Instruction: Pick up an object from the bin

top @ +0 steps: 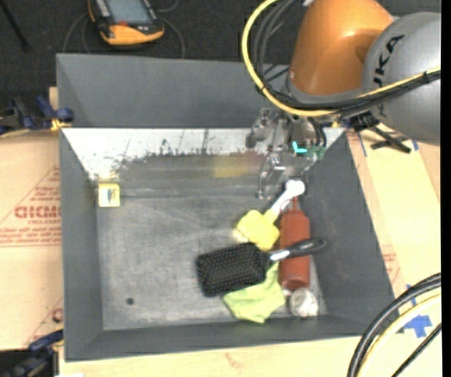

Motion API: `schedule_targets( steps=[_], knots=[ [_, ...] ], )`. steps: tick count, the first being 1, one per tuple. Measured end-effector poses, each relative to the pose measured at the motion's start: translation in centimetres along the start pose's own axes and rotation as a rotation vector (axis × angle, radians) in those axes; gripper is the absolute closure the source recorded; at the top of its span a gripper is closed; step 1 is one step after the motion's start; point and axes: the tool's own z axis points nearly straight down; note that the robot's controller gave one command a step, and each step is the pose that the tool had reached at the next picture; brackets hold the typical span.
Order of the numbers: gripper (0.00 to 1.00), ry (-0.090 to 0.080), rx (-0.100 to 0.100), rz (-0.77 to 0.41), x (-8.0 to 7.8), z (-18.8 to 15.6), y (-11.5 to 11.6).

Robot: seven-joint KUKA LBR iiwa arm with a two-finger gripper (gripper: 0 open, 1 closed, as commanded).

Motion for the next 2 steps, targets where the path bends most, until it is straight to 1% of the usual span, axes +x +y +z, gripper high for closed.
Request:
schedule_targets(
  steps=[1,2],
  knots=[
    [0.0,-0.002,0.0,0.0,0.0,-0.1,0.0],
    [0.0,-0.007,-0.002,0.056,0.8,5.3,-3.1]
  ],
)
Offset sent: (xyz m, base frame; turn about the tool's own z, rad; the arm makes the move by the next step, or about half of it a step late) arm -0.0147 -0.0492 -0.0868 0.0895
